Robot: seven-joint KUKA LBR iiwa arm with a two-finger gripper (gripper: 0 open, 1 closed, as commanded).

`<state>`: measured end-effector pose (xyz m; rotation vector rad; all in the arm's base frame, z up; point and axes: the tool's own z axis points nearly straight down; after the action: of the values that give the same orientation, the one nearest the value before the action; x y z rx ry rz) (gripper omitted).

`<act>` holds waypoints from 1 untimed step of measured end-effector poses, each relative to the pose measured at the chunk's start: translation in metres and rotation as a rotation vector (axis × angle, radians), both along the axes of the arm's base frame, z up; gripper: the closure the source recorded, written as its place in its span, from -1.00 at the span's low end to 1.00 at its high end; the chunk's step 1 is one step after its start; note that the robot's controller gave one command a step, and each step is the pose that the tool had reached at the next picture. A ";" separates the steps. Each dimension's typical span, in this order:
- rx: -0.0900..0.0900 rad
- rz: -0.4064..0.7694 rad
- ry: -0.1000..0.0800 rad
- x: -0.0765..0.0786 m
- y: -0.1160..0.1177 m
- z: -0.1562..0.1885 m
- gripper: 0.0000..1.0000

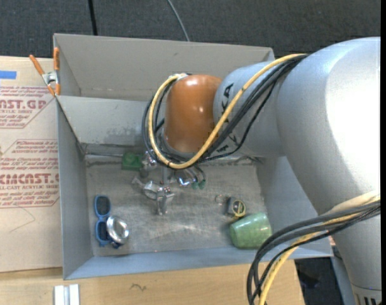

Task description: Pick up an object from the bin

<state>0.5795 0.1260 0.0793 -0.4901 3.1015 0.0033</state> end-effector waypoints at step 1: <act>0.000 -0.003 -0.011 0.003 -0.002 0.004 1.00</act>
Offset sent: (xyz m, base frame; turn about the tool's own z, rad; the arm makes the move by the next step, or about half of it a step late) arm 0.0000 0.0000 0.0000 0.0000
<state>0.5828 0.1244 0.0828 -0.4843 3.0911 0.0003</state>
